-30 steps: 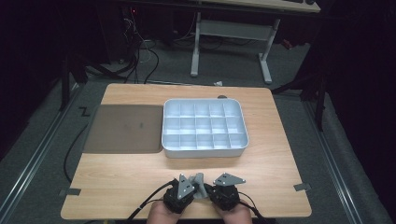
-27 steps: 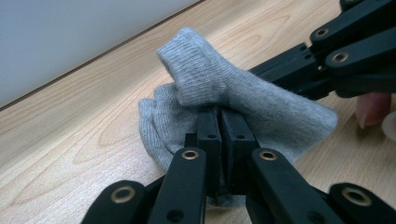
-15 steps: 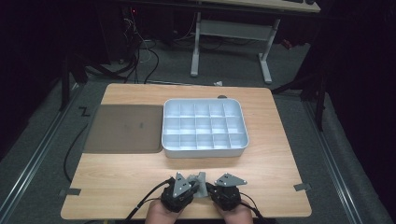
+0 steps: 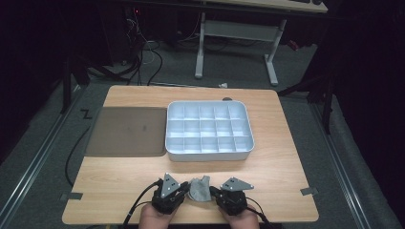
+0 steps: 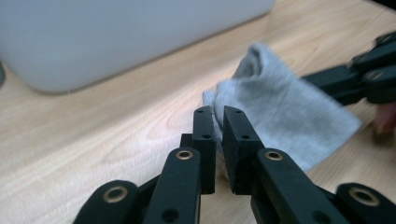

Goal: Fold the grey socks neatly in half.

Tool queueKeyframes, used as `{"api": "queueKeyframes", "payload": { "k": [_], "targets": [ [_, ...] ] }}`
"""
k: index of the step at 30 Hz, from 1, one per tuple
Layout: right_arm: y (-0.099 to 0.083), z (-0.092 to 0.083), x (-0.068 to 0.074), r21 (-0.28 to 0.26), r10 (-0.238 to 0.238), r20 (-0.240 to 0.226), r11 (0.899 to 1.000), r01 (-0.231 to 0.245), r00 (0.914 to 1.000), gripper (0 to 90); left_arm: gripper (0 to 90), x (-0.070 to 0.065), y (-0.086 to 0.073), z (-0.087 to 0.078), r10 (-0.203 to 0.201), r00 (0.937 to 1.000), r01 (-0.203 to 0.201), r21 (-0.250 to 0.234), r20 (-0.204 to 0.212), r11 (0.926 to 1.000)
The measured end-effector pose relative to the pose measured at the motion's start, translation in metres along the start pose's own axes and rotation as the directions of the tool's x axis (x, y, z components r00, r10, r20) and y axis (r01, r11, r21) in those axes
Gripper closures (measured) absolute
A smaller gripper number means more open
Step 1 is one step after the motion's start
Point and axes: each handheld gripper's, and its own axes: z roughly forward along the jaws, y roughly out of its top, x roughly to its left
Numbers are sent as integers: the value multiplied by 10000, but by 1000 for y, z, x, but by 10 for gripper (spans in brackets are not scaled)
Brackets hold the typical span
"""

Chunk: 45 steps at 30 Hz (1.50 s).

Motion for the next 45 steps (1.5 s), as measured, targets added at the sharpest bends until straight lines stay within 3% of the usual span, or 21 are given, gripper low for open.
{"api": "queueKeyframes", "payload": {
  "k": [2, 13, 24, 28, 39, 45],
  "targets": [
    [0, 0, 1, -40, -1, -14, 10000, 1, 10000, 900, 844, 0, -2, 2, -103, 9999, 103, 101, 63, 9999],
    [3, -6, 4, -264, -57, 17, 9996, 57, 10000, 895, 847, -11, -1, 5, 124, 9992, -131, 190, 372, 9997],
    [7, -13, 7, -572, -208, -16, 9982, 207, 9998, 882, 840, -19, -1, 7, 332, 9986, -344, 281, 419, 9990],
    [8, -18, 6, -718, -59, -25, 9974, 57, 10000, 881, 837, -20, -1, 8, 386, 9984, -398, 299, 418, 9988],
    [9, -20, 12, -773, -224, -212, 9968, 207, 9995, 881, 834, -23, -2, 9, 479, 9982, -491, 342, 360, 9982],
    [7, -14, 18, -610, -350, -305, 9976, 330, 9989, 882, 839, -25, -2, 10, 454, 9974, -477, 402, 551, 9981]
  ]
}}
